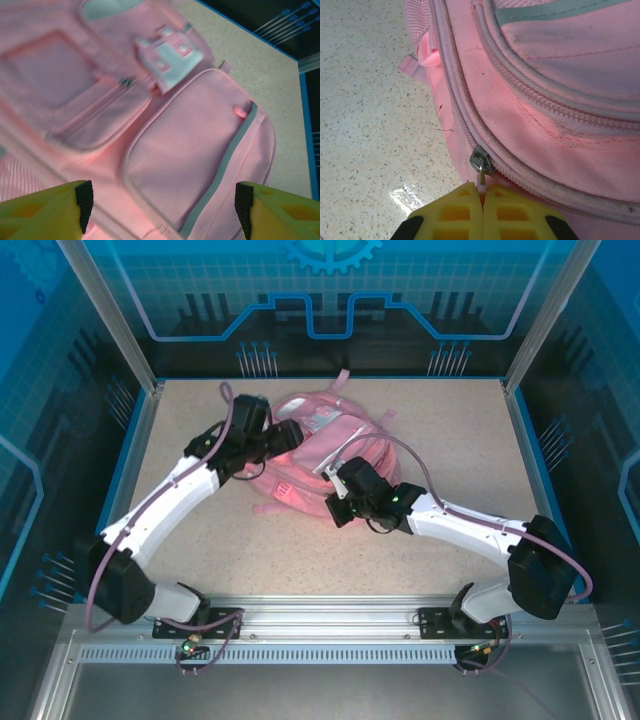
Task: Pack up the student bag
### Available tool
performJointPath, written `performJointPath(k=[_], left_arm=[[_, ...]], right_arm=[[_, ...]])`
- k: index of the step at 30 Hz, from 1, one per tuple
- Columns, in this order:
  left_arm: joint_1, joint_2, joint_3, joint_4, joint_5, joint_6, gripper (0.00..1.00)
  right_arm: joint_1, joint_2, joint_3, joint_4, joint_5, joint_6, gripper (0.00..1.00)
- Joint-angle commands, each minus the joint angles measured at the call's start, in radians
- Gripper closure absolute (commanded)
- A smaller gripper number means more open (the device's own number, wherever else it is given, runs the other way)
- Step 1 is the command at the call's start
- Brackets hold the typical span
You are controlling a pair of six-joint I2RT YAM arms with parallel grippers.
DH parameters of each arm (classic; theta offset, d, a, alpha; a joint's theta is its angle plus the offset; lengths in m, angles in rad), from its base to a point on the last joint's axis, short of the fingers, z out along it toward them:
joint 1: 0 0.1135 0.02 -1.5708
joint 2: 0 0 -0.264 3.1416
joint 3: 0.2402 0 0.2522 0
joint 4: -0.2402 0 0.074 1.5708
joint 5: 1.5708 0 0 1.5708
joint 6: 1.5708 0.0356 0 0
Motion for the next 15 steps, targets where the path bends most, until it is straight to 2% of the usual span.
performJointPath(k=[1,5,9,15], left_arm=[[-0.005,-0.079,-0.145,0.118,0.051,-0.218,0.24],[-0.011,-0.132,-0.310,0.238,0.126,-0.372,0.26],[-0.042,-0.147,-0.447,0.384,0.147,-0.493,0.28],[-0.082,-0.085,-0.534,0.579,0.181,-0.575,0.34]], right_arm=[[-0.010,-0.034,0.007,-0.009,-0.051,0.028,1.00],[-0.011,-0.035,0.019,-0.033,-0.067,0.039,1.00],[-0.011,-0.036,0.028,-0.042,-0.084,0.047,1.00],[-0.012,-0.027,0.038,-0.039,-0.109,0.064,1.00]])
